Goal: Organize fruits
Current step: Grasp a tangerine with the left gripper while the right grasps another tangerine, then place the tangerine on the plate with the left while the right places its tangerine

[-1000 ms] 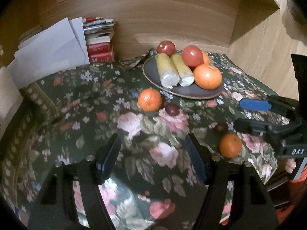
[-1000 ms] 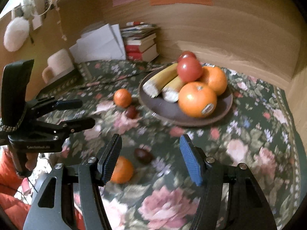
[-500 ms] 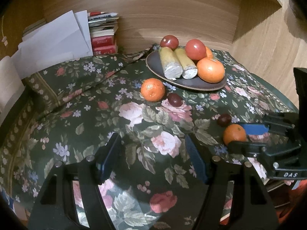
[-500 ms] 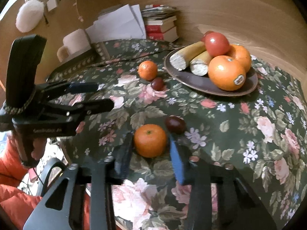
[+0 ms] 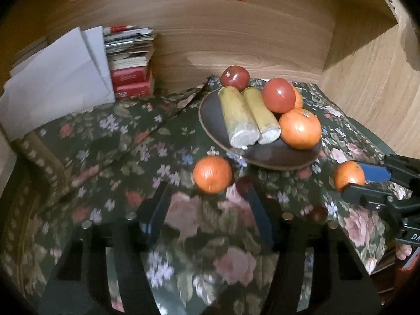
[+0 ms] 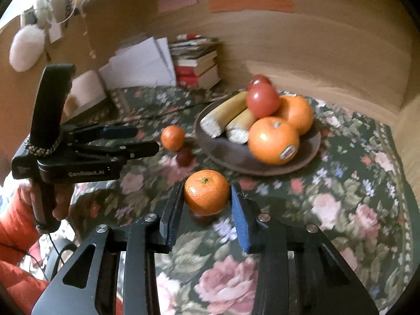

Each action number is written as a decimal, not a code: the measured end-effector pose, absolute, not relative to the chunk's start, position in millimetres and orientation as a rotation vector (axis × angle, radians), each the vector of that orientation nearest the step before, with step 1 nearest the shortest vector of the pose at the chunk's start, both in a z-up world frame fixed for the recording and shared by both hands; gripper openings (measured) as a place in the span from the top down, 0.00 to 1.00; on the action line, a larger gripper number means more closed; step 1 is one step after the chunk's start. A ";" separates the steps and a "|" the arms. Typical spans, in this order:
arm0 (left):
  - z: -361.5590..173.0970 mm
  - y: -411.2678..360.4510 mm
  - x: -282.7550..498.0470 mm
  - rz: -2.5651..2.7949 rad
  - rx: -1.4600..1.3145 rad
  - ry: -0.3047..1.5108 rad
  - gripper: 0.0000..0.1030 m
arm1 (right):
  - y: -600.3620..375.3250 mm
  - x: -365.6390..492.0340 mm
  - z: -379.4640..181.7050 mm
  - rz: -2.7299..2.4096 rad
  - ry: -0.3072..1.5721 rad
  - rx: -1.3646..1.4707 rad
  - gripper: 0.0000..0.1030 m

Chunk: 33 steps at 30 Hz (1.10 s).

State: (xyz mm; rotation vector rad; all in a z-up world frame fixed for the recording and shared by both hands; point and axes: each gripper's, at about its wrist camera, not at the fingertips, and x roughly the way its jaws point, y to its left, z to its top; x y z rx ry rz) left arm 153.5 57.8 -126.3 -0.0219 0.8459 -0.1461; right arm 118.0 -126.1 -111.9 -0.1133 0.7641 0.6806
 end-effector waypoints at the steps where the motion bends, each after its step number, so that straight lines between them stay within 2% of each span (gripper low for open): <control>1: -127.5 56.8 158.0 -0.151 -0.021 0.852 0.47 | -126.5 120.9 -111.6 0.677 0.764 -0.112 0.68; 11: -141.2 56.2 186.4 -0.186 -0.035 0.911 0.62 | -123.6 149.2 -117.8 0.654 0.788 -0.113 0.68; 19: -137.7 62.6 185.0 -0.210 -0.074 0.910 0.63 | -114.3 162.7 -119.9 0.663 0.803 -0.131 0.68; 27: -108.2 52.2 175.3 -0.283 -0.088 0.832 0.63 | -99.4 171.8 -126.5 0.670 0.822 -0.159 0.68; 33: -114.1 39.7 189.6 -0.313 -0.094 0.855 0.63 | -98.6 177.7 -135.0 0.647 0.846 -0.162 0.68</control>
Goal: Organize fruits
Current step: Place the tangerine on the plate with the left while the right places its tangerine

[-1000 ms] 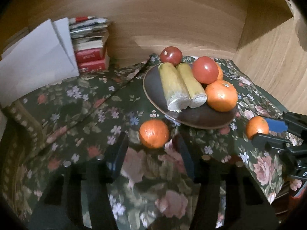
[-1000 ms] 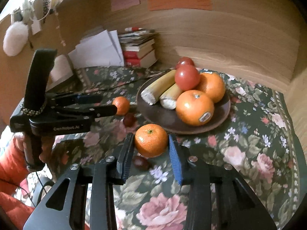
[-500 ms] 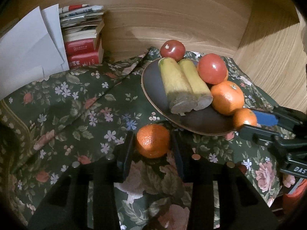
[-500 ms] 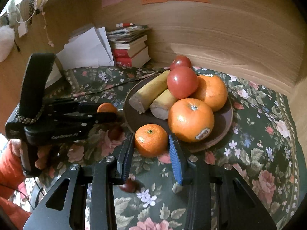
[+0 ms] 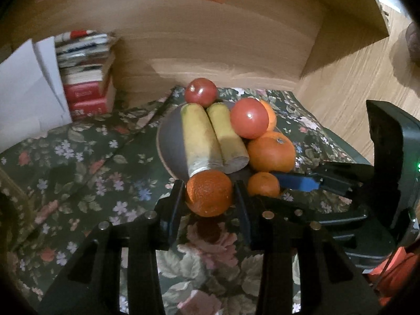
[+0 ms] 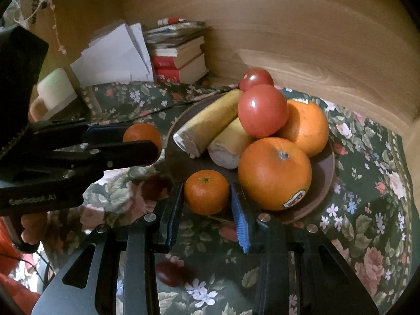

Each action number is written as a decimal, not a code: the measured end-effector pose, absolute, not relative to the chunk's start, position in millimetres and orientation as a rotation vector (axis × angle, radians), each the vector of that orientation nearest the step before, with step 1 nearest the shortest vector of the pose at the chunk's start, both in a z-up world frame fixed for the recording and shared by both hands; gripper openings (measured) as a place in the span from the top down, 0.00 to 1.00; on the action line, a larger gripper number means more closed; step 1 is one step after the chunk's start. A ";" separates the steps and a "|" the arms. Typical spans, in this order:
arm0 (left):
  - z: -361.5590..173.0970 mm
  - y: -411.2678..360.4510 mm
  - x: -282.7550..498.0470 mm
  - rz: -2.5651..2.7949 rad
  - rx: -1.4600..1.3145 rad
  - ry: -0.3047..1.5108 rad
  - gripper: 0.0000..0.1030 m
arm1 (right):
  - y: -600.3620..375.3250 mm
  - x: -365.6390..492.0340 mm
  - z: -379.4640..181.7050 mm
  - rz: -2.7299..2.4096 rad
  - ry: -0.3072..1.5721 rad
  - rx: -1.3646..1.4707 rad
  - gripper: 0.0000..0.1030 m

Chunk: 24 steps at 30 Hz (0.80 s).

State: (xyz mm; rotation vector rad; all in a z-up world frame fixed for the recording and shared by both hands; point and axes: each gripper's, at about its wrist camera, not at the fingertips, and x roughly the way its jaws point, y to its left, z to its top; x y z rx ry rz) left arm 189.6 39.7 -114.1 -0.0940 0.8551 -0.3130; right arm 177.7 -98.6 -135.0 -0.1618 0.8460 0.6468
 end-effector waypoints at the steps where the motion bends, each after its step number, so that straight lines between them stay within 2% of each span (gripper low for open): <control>1: -116.2 38.3 192.8 -0.318 -0.098 0.862 0.63 | -99.2 178.5 -135.6 0.648 0.852 -0.160 0.68; 10: -119.4 28.3 198.2 -0.325 -0.072 0.857 0.63 | -104.4 177.1 -134.0 0.662 0.870 -0.149 0.65; 18: -116.7 23.1 190.5 -0.300 -0.033 0.842 0.54 | -115.0 170.1 -127.3 0.648 0.848 -0.133 0.58; 24: -103.4 36.2 173.1 -0.268 -0.039 0.813 0.50 | -125.0 160.1 -121.8 0.644 0.832 -0.119 0.57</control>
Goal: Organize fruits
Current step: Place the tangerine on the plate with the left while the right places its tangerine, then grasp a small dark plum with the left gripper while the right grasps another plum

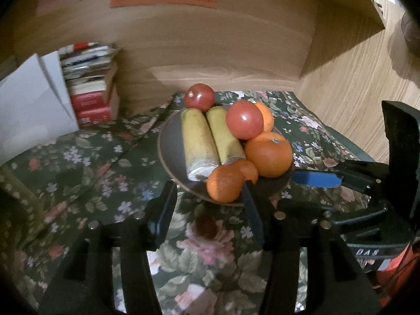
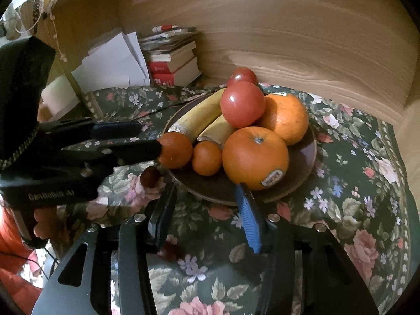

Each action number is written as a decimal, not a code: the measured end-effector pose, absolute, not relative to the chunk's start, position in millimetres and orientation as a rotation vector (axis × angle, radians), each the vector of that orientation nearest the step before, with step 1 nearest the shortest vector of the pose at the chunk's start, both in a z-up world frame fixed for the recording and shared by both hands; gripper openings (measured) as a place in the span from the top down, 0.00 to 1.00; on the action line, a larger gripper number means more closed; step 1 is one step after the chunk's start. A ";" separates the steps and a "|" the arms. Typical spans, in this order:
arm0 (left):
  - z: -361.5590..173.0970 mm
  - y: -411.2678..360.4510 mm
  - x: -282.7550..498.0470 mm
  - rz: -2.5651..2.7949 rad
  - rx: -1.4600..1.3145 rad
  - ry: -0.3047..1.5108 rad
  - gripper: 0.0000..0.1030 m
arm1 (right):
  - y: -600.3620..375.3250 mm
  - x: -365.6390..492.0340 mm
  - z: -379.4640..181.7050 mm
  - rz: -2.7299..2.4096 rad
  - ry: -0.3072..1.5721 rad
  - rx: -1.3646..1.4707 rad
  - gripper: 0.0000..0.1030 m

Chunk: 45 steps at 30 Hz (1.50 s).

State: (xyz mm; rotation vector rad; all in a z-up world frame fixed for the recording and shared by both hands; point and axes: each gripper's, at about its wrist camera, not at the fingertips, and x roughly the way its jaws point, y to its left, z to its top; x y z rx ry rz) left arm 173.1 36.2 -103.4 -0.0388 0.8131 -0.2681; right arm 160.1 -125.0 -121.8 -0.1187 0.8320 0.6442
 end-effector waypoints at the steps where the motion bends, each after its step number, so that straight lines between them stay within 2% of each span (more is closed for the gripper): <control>1: -101.7 37.5 169.6 -0.262 -0.036 0.810 0.49 | -126.2 157.6 -120.9 0.645 0.829 -0.119 0.57; 8: -103.2 44.5 138.7 -0.223 -0.008 0.805 0.45 | -128.4 136.4 -119.5 0.665 0.817 -0.136 0.57; 21: -133.4 46.0 118.1 -0.206 -0.004 0.869 0.45 | -114.5 116.4 -149.0 0.694 0.878 -0.169 0.57; 25: -138.2 44.4 119.9 -0.206 0.001 0.876 0.45 | -108.7 112.5 -151.0 0.695 0.862 -0.204 0.66; 30: -142.6 42.4 127.9 -0.215 -0.005 0.891 0.53 | -106.1 111.6 -151.1 0.705 0.854 -0.214 0.80; 45: -152.3 20.6 168.8 -0.233 0.064 0.915 0.67 | -123.7 120.0 -126.4 0.666 0.793 -0.158 0.81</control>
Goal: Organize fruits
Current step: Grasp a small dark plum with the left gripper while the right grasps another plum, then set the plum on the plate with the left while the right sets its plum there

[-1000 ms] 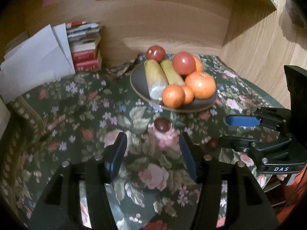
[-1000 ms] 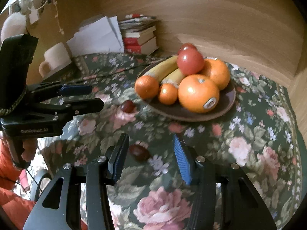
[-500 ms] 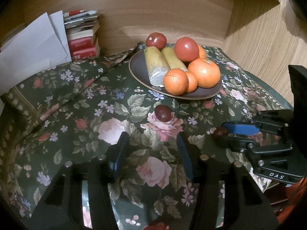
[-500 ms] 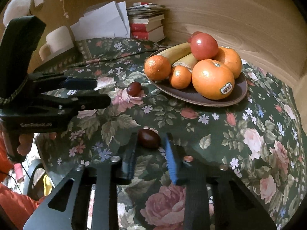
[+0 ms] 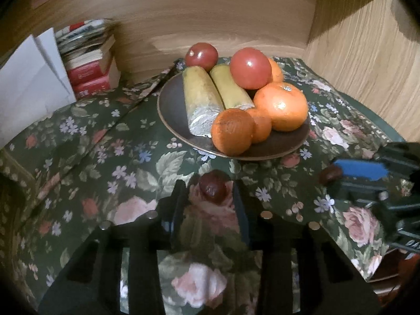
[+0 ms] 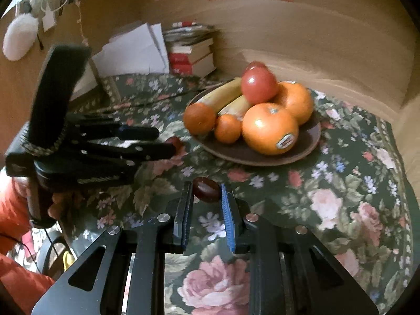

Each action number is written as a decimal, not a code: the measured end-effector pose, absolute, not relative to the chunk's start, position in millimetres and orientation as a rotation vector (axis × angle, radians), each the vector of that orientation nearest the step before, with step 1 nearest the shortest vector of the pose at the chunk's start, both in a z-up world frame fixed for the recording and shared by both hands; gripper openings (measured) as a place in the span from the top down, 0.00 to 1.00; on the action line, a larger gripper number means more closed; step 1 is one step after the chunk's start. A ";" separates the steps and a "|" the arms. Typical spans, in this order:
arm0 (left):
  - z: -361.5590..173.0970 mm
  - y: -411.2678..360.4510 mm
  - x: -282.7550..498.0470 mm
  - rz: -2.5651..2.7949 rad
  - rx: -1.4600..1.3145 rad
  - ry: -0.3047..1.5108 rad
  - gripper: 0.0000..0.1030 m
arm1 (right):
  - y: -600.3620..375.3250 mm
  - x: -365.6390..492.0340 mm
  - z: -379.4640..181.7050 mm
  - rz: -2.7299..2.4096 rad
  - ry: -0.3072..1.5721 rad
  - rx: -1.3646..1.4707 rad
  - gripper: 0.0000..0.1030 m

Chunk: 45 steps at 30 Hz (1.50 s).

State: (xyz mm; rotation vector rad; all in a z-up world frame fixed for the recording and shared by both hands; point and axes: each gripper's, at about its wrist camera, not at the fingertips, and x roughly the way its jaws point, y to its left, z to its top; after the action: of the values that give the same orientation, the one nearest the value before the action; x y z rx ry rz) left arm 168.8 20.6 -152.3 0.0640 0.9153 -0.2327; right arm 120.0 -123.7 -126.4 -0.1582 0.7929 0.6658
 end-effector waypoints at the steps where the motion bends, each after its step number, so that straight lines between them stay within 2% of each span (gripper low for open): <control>1: -154.8 19.8 171.1 -0.231 0.065 0.923 0.70 | -125.2 121.0 -124.5 0.661 0.789 -0.156 0.81; 3: -157.5 18.7 174.4 -0.224 0.071 0.921 0.71 | -129.4 122.2 -121.8 0.651 0.783 -0.150 0.81; 7: -157.8 20.2 175.7 -0.239 0.065 0.920 0.80 | -137.4 126.8 -119.7 0.639 0.779 -0.133 0.81; 11: -156.8 20.1 172.3 -0.233 0.078 0.910 0.83 | -141.1 132.6 -118.9 0.635 0.780 -0.122 0.81; 29: -100.4 16.5 181.6 -0.289 0.030 0.774 0.83 | -139.7 163.3 -89.9 0.619 0.703 -0.138 0.81; 45: -112.8 0.9 229.8 -0.328 0.020 0.801 0.83 | -132.7 216.7 -104.3 0.564 0.757 -0.137 0.81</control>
State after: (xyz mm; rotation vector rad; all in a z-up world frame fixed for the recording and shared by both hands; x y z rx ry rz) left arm 229.8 0.9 -112.8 0.0199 0.8007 -0.3278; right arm 216.7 -132.7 -104.3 -0.1368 0.7573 0.5645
